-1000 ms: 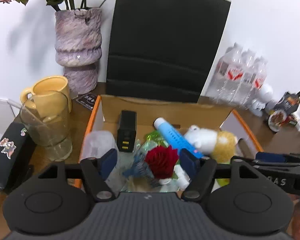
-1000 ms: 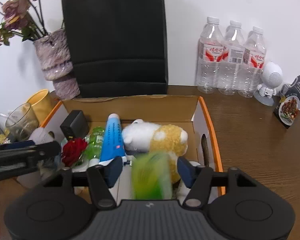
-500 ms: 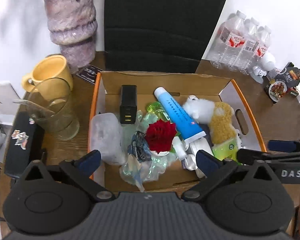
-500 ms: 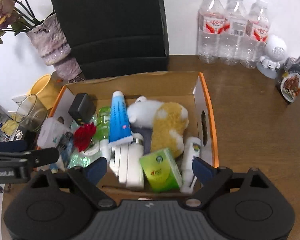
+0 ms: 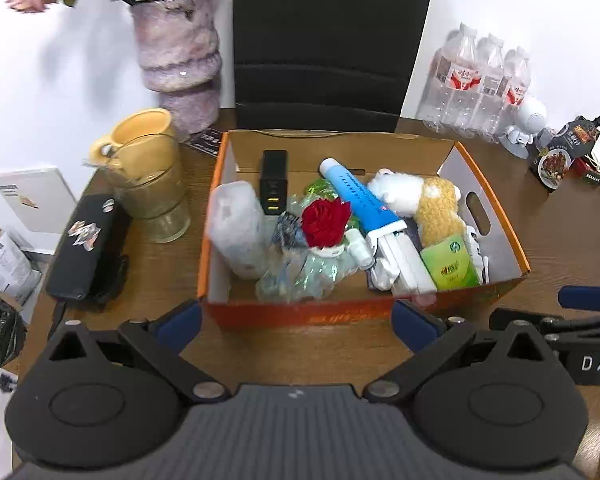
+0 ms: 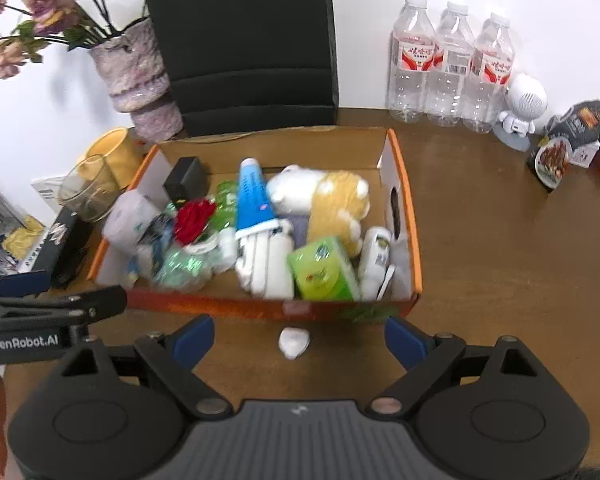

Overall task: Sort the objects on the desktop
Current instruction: 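Move both tools back toward the white cap and small yellow box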

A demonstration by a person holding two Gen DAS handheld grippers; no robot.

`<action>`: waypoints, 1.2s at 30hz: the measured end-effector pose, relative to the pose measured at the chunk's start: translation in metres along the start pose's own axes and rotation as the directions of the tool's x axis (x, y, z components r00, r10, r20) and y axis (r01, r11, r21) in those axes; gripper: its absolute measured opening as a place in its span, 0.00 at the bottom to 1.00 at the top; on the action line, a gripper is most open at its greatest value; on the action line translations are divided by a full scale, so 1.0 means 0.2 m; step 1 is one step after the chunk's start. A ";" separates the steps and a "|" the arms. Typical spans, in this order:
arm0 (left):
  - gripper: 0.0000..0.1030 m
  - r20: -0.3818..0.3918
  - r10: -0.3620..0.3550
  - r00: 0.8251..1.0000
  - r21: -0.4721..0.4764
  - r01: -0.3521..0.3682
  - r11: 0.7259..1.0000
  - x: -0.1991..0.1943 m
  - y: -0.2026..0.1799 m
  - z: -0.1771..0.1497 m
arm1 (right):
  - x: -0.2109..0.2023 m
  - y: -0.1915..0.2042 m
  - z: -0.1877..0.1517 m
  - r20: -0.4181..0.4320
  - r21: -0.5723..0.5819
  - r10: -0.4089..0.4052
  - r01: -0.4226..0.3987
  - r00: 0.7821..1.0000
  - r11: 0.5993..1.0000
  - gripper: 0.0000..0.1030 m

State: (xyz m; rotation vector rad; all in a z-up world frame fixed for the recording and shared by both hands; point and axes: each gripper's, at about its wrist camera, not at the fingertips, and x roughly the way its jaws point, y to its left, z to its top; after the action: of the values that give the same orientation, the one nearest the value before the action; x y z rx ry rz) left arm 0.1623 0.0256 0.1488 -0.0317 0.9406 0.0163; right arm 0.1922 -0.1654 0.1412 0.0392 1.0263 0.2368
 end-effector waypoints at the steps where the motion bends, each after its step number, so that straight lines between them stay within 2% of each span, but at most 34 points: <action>1: 1.00 0.005 0.001 1.000 0.004 -0.001 1.000 -0.02 0.00 -0.04 | -0.01 0.01 -0.03 0.006 -0.002 0.002 -0.002 1.000 1.000 0.89; 7: 1.00 0.054 0.011 0.998 0.041 -0.014 0.999 -0.11 -0.02 -0.29 | -0.11 0.04 -0.30 0.080 -0.035 0.005 -0.002 0.997 0.999 0.90; 11: 1.00 0.132 0.009 0.991 0.050 -0.015 0.999 -0.15 -0.02 -0.53 | -0.13 0.02 -0.55 0.150 -0.057 0.026 -0.018 0.988 0.998 0.90; 14: 1.00 0.179 -0.033 0.983 0.038 0.026 0.999 -0.11 0.02 -0.73 | -0.06 0.02 -0.70 0.204 -0.060 -0.009 0.022 0.979 0.998 0.96; 19: 1.00 0.272 0.025 0.962 -0.022 -0.020 1.000 -0.03 0.04 -1.00 | 0.07 0.00 -0.95 0.291 -0.059 -0.076 0.097 0.954 0.994 0.97; 22: 1.00 0.271 0.019 0.962 0.000 -0.019 1.000 0.02 0.01 -1.06 | 0.12 0.02 -1.03 0.310 -0.072 -0.090 0.118 0.946 0.990 0.97; 26: 1.00 0.255 0.074 0.964 0.063 -0.093 0.994 0.07 -0.04 -1.09 | 0.14 0.04 -1.05 0.307 -0.079 -0.085 0.115 0.948 0.990 0.97; 36: 1.00 0.239 0.031 0.971 0.006 -0.034 0.999 0.09 0.00 -1.11 | 0.18 0.05 -1.11 0.306 -0.071 -0.071 0.097 0.949 0.993 1.00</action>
State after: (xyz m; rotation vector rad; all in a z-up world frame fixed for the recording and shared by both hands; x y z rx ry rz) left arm -0.0070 0.0184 0.0031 -0.0046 0.7000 0.0448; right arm 0.0189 -0.1647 -0.0039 -0.0445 0.7092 0.1894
